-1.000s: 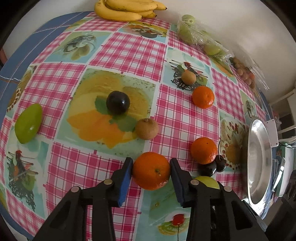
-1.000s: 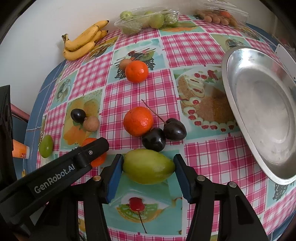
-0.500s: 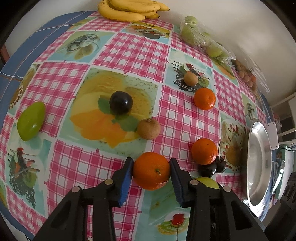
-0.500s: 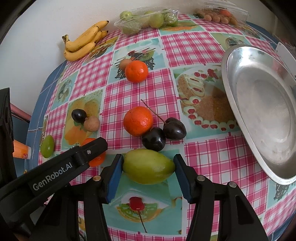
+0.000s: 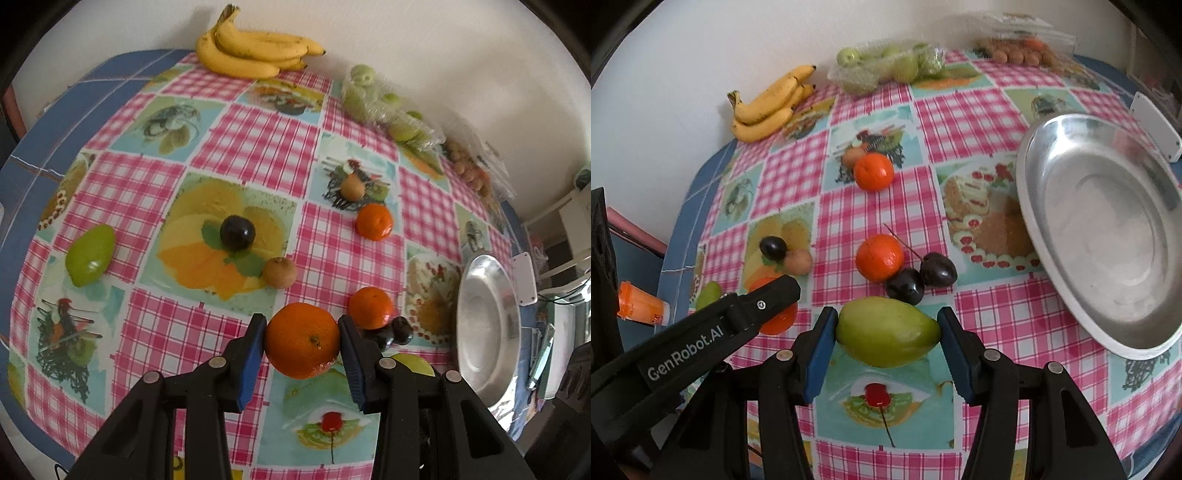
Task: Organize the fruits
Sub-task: 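Carry the green pear with the right gripper while the left carries the tangerine over the steel plate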
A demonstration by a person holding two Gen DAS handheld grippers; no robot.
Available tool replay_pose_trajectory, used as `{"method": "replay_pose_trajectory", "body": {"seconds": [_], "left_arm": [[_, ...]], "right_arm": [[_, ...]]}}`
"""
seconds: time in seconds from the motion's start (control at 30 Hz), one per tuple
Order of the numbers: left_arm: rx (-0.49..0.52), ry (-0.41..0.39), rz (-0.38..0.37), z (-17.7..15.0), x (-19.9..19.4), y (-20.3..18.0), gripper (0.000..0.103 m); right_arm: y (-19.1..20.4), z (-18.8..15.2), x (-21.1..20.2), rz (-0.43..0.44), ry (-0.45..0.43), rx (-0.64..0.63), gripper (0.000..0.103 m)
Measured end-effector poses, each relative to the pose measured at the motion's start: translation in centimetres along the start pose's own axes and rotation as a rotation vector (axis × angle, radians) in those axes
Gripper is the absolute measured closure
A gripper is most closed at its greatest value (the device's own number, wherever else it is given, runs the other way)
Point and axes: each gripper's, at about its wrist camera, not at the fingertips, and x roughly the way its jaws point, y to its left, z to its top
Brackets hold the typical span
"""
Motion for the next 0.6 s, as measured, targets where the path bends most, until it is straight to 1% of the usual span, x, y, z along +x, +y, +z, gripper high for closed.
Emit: {"method": "replay_pose_trajectory", "body": {"seconds": [0.33,0.6], "left_arm": [[0.007,-0.033,-0.014,-0.2,-1.8,-0.8,0.061],[0.012,-0.031,-0.003,0.0,-1.5,-1.4,0.061]], "right_arm": [[0.1,0.0,-2.1,-0.004,-0.032,-0.001,0.046],[-1.7,0.5,-2.4,-0.025,-0.041,0.028,0.046]]}}
